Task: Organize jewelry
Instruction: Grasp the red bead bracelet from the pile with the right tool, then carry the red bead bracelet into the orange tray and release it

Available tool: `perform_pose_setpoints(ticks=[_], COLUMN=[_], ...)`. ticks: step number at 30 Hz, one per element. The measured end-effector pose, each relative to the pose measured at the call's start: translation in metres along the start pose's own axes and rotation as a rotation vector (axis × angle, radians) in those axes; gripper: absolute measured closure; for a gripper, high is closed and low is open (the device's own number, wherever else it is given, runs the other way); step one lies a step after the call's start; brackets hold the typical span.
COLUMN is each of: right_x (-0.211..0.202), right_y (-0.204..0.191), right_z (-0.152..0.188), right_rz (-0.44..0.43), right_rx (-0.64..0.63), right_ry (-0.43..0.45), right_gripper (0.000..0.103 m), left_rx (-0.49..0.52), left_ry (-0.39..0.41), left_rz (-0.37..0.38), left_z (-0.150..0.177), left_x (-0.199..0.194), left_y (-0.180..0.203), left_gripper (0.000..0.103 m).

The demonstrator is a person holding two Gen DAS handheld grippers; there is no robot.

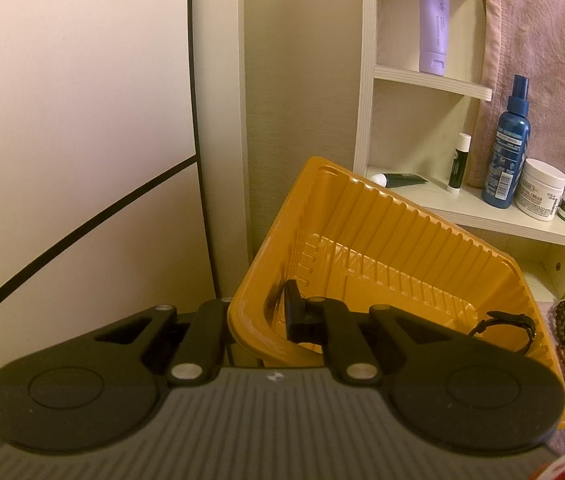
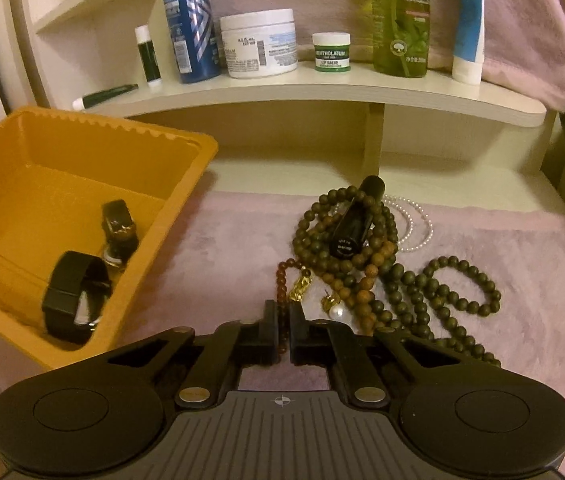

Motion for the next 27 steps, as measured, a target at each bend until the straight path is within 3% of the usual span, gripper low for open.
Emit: perform_pose_setpoints(ticks=[10,18,27], right_x=[-0.048,-0.074,-0.056], right_y=[-0.012,-0.055,-0.106], right_z=[-0.043,-0.075,-0.082], right_rz=[-0.111,-0.245,-0.381], right_rx=[0.043,0.009,-0.025], right_ry=[0.115,0.194,0.158], right_gripper=[0.098,0.098,0.098], left_rx=[0.001,-0.003,-0.008], left_ry=[0.006,0.007,0.005], left_rz=[0.002,0.007,0.014], left_z=[0.000,0.000,0.000], left_x=[0.000,-0.001,-0.001], left_y=[0.001,0.000,0.000], left_gripper=[0.093,0.093,0.093])
Point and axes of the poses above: each gripper's, at about its wrist camera, not at the fingertips, and x roughly the way its jaws point, y to its right, z to its underside, the point moved 7 cm from there along x, roughly the way its jaws point, and after that the axes turned 2 degrees about -z, right-handed, at the moved point
